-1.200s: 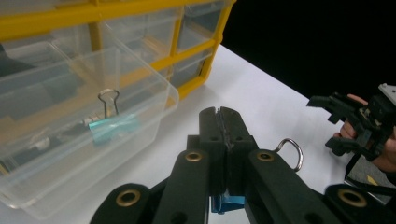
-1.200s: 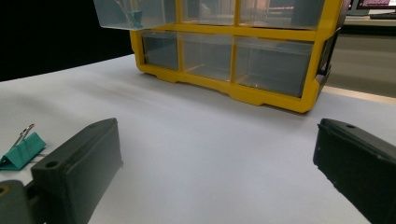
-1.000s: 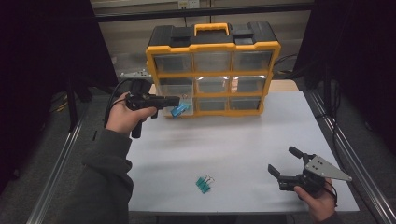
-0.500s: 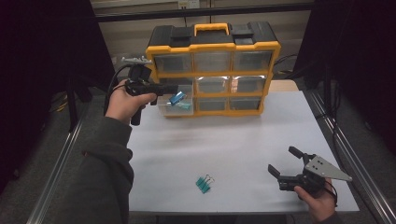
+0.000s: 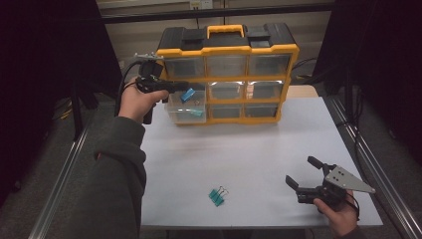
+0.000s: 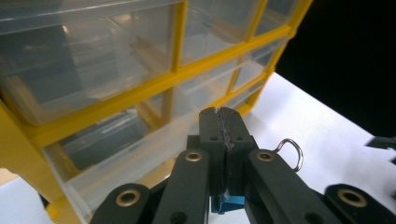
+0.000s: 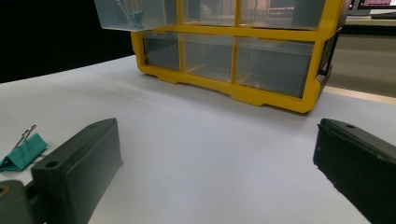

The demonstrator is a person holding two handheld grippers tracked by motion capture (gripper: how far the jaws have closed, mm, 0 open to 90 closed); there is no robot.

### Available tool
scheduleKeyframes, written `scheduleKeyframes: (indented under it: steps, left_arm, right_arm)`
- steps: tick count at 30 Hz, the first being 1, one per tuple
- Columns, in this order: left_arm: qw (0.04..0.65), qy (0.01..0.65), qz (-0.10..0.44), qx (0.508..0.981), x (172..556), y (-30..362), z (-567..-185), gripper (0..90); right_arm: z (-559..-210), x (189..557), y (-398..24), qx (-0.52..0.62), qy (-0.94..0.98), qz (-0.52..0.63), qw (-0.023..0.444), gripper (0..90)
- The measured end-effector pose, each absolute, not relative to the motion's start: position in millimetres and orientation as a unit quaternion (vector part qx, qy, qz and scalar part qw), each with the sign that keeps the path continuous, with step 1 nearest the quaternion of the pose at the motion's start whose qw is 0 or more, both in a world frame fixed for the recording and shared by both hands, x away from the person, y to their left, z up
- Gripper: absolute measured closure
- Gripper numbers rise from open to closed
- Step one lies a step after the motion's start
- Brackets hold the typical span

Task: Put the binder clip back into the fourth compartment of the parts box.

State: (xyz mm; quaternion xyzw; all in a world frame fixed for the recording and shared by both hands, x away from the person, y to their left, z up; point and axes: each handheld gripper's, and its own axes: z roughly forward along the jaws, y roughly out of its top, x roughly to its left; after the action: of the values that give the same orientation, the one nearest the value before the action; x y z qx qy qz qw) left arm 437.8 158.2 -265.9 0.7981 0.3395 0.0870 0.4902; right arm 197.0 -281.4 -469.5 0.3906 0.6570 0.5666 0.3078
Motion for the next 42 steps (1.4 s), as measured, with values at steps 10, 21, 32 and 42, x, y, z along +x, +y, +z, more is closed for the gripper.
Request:
scheduleKeyframes:
  steps: [10,21,32,42]
  left_arm:
    - [0.482,0.348,0.11,0.796,447.3,155.5,-275.1,89.2]
    - [0.484,0.339,0.119,0.798,434.7,155.0,-275.1,53.2]
    - [0.507,0.326,0.119,0.789,409.7,161.0,-280.2,20.5]
    - [0.512,0.311,0.121,0.792,383.4,158.7,-297.3,12.9]
  right_arm:
    - [-469.5,196.6,-281.8,0.388,0.66,0.567,0.304,0.5]
    - [-469.4,196.3,-282.1,0.389,0.659,0.567,0.304,0.5]
    - [-469.5,196.5,-281.1,0.392,0.656,0.566,0.308,0.5]
    - [-469.4,196.2,-280.9,0.39,0.659,0.565,0.307,0.5]
